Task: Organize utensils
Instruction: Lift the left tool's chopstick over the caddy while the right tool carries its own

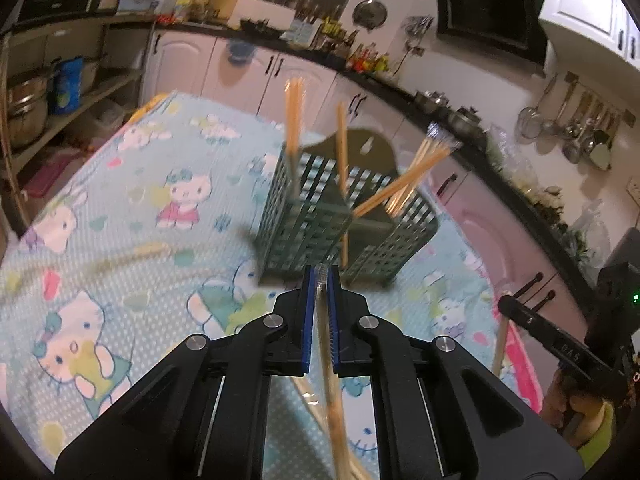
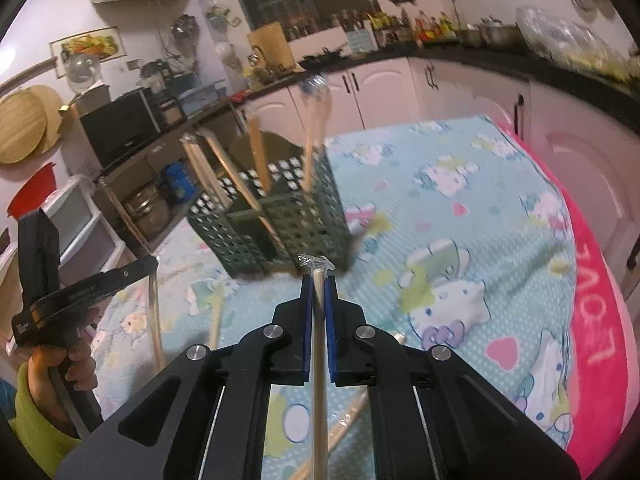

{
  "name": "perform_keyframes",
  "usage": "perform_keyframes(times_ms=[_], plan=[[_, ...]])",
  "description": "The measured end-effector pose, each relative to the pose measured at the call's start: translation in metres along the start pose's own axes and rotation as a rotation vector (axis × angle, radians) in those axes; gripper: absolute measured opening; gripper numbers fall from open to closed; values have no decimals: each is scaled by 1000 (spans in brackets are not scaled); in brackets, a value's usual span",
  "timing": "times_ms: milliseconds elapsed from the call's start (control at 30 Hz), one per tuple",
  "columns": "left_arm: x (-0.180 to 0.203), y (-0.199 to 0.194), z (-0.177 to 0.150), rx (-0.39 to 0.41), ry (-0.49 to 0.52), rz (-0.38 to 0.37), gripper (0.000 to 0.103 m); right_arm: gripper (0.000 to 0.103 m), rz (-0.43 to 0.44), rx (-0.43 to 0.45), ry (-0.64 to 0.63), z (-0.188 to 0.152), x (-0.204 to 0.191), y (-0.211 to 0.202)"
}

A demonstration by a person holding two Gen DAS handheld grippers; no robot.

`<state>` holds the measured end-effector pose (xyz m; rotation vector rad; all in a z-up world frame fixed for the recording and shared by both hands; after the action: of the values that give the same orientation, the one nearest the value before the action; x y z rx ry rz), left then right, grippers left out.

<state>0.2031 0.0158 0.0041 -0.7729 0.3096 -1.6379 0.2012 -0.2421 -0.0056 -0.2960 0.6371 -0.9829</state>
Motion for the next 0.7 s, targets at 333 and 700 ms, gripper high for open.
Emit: perform_keyframes(times_ms=[333,700], plan=[[22,-32,33,73,55,-63,1,6,51,64,-83,26,-41,-13],[41,-55,70,166,96,-99,1,6,67,155,-119,57,-61,-24]])
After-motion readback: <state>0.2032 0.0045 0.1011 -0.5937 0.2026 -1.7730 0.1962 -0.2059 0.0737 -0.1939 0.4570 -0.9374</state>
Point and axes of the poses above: each gripper's, at about its wrist camera, not at the fingertips, and y roughly the way its jaws point, x to its right, z to its top, the point moved 4 cm from there along y, roughly the way its jaws point, and after that the axes turned 7 degrees about z, right-handed, at the moved point
